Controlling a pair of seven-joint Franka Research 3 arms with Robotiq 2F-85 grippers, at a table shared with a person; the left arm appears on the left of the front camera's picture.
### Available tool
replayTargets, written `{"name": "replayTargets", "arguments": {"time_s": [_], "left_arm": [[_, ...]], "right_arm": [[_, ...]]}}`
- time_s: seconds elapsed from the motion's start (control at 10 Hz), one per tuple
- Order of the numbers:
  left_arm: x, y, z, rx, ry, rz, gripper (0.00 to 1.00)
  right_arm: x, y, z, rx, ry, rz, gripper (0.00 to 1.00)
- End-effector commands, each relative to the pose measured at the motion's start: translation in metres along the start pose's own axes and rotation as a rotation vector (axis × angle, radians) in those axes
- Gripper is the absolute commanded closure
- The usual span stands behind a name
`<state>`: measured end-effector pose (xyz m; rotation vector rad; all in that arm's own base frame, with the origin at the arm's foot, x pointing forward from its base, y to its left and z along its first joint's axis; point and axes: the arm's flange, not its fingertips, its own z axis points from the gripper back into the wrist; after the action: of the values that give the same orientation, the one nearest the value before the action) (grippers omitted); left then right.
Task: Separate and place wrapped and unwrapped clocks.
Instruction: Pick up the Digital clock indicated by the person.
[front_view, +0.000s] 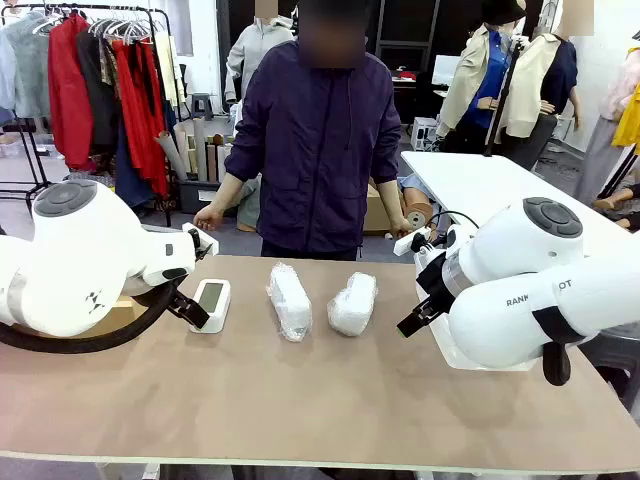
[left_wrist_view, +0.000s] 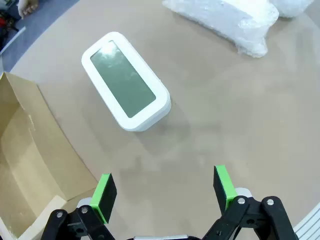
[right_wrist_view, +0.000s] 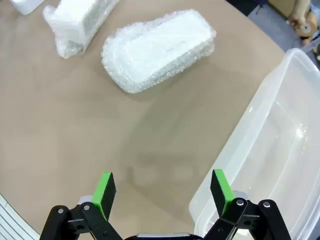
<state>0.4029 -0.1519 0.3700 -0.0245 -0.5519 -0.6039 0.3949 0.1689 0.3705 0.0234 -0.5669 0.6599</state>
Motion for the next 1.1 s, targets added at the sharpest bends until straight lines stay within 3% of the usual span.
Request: {"name": "replayTargets", "arguments": {"time_s": [0.0, 1.0], "left_arm": [[0.0001, 0.0000, 0.0002, 0.000, 0.000, 0.000, 0.00], [0.0001, 0.0000, 0.0002, 0.000, 0.000, 0.000, 0.00]], "right_arm": [[0.0000, 0.0000, 0.0000, 0.000, 0.000, 0.000, 0.00], [0.0000, 0.0000, 0.0000, 0.000, 0.000, 0.000, 0.00]]}}
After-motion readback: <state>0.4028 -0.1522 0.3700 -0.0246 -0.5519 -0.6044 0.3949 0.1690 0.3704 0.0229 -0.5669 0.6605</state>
